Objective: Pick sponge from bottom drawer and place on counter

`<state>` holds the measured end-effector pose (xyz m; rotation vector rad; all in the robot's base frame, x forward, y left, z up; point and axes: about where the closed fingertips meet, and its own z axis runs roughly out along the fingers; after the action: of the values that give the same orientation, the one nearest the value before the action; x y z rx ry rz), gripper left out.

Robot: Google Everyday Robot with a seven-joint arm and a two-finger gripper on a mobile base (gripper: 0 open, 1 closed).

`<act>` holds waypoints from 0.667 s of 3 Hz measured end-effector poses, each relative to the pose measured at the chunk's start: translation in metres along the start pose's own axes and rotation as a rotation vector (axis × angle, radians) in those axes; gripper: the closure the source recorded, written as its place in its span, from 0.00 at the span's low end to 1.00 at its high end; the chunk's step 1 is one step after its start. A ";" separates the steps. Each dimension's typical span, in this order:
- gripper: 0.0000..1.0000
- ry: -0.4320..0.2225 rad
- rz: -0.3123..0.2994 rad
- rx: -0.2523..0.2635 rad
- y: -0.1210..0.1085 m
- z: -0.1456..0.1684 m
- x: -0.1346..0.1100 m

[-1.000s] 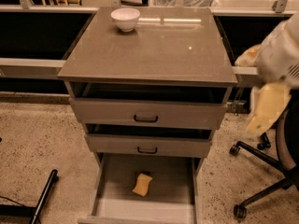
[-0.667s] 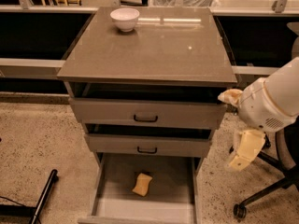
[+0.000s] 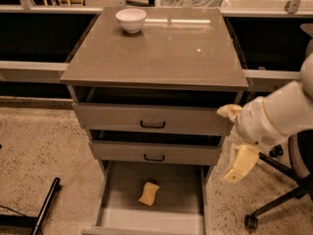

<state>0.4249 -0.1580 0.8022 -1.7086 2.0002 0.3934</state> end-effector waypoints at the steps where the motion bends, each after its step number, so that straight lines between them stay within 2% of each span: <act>1: 0.00 -0.130 0.027 -0.003 0.004 0.067 0.010; 2: 0.00 -0.252 0.025 0.040 -0.006 0.126 0.019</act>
Offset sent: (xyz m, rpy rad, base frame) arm 0.0647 0.0632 -0.1795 0.3894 -0.1914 -0.0659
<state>0.4502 -0.1111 0.6865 -1.5279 1.8360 0.5457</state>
